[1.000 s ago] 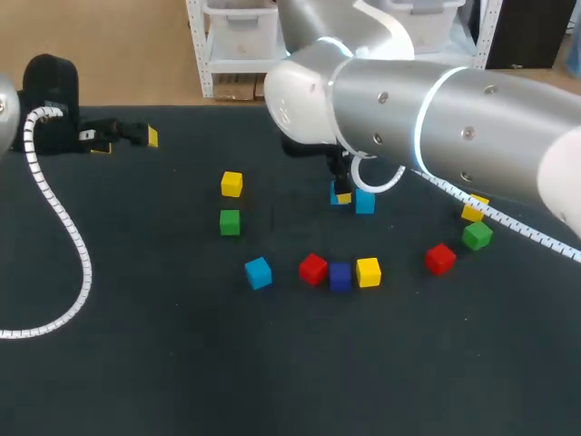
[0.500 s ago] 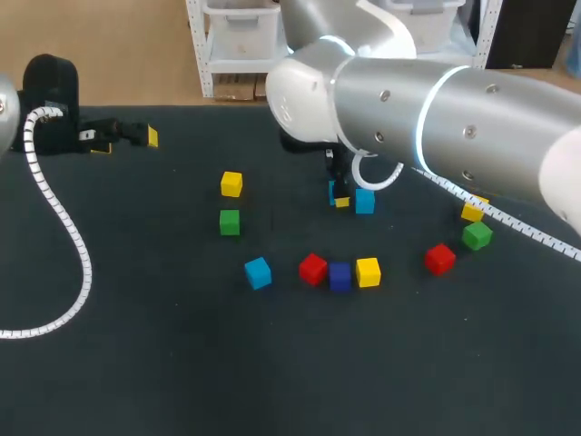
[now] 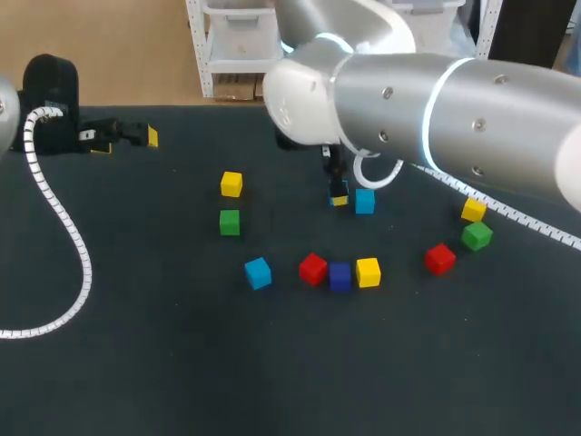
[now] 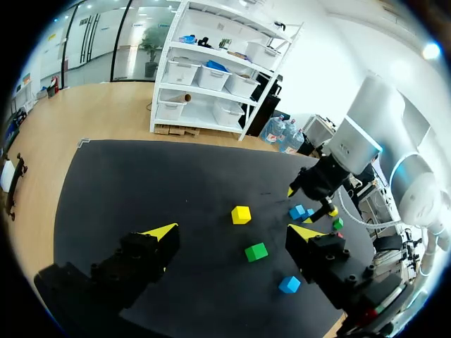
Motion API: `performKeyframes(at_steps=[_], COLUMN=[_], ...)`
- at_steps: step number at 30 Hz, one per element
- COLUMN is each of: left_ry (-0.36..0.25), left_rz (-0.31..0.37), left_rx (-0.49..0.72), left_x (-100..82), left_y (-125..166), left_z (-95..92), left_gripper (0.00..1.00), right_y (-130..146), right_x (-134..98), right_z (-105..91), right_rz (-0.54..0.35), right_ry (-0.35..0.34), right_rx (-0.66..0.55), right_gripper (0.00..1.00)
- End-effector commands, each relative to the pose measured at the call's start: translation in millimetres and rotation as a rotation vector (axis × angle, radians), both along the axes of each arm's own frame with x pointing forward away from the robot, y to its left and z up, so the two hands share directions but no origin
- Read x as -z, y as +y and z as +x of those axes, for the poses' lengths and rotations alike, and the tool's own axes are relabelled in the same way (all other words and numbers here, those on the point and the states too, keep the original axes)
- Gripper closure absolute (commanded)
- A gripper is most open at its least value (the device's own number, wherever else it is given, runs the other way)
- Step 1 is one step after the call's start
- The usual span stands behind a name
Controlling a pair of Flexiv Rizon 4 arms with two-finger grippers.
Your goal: Place the blue cubes, place green cubes on the blue cubes, place the yellow cubes on the green cubes, then place the red cubes on the yellow cubes, and place purple cube on the red cubes.
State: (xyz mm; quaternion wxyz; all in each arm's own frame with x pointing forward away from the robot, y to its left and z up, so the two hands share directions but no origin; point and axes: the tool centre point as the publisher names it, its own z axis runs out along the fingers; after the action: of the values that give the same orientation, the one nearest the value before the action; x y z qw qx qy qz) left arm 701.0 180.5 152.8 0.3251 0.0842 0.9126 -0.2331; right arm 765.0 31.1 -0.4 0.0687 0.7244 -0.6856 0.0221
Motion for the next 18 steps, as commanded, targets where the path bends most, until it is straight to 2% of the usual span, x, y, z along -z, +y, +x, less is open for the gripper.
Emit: performKeyframes(at_steps=[1, 4, 7, 9, 12, 18], left_ry=[-0.008, -0.008, -0.008, -0.008, -0.008, -0.008], left_rz=[-0.013, -0.013, -0.013, -0.013, -0.013, -0.013], left_rx=[0.009, 0.009, 0.009, 0.009, 0.009, 0.009], left_x=[1.9, 1.9, 1.9, 1.9, 1.9, 1.9], left_y=[3.3, 3.3, 3.3, 3.3, 3.3, 3.3], left_z=[-0.9, -0.9, -0.9, -0.9, -0.9, -0.9], left_gripper=[0.00, 0.00, 0.00, 0.00, 0.00, 0.00], right_y=[1.4, 0.1, -1.3, -2.0, -2.1, -1.7], right_x=[8.5, 10.9, 10.7, 9.0, 7.0, 5.1], right_z=[-3.9, -4.1, -4.2, -4.7, -5.8, -10.0], right_rz=[-0.003, 0.004, 0.002, -0.004, -0.008, -0.017], right_ry=[-0.005, 0.000, -0.007, -0.013, -0.018, -0.018], right_rx=[-0.004, -0.006, 0.000, 0.001, -0.002, -0.001], right_gripper=[0.53, 0.62, 0.76, 0.90, 1.00, 1.00])
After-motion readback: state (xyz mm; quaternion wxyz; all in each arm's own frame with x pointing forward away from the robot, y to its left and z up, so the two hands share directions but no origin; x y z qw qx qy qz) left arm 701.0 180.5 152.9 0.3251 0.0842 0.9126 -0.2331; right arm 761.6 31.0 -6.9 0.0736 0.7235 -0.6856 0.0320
